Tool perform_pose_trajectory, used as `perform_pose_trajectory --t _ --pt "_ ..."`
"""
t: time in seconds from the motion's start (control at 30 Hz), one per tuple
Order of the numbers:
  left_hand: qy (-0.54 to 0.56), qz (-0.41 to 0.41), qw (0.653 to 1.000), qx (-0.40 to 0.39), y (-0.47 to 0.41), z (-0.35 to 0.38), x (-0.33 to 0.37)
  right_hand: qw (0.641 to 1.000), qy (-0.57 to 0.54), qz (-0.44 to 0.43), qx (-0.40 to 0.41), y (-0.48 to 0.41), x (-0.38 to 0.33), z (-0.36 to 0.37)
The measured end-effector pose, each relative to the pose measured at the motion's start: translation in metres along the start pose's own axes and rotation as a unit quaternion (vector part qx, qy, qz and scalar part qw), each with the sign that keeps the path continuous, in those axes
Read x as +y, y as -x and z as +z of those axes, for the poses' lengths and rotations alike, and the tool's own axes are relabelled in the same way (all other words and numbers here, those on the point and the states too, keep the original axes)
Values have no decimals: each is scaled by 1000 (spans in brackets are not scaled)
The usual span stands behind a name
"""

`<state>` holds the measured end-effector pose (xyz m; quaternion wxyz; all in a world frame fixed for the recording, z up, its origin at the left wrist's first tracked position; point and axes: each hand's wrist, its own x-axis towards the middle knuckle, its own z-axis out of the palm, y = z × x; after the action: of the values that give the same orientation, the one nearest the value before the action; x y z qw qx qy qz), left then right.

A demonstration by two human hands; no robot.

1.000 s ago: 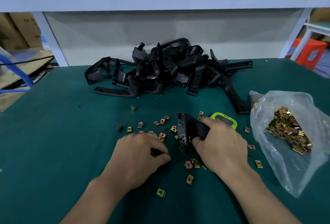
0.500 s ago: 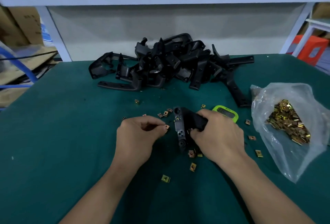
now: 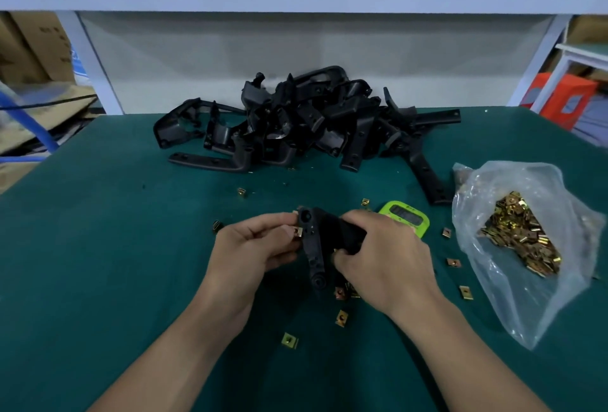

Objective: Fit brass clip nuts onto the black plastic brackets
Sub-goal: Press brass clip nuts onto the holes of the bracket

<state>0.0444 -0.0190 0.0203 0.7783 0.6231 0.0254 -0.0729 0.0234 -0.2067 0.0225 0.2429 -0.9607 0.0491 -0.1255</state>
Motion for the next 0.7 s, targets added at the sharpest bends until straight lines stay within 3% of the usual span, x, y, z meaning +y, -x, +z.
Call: perform_pose_trajectory --t 0.5,0.7 --pt "-40 32 999 4 8 -2 10 998 -13 -36 -41 1 -6 1" --pt "94 -8 992 84 5 4 9 997 -46 -48 -35 0 -10 6"
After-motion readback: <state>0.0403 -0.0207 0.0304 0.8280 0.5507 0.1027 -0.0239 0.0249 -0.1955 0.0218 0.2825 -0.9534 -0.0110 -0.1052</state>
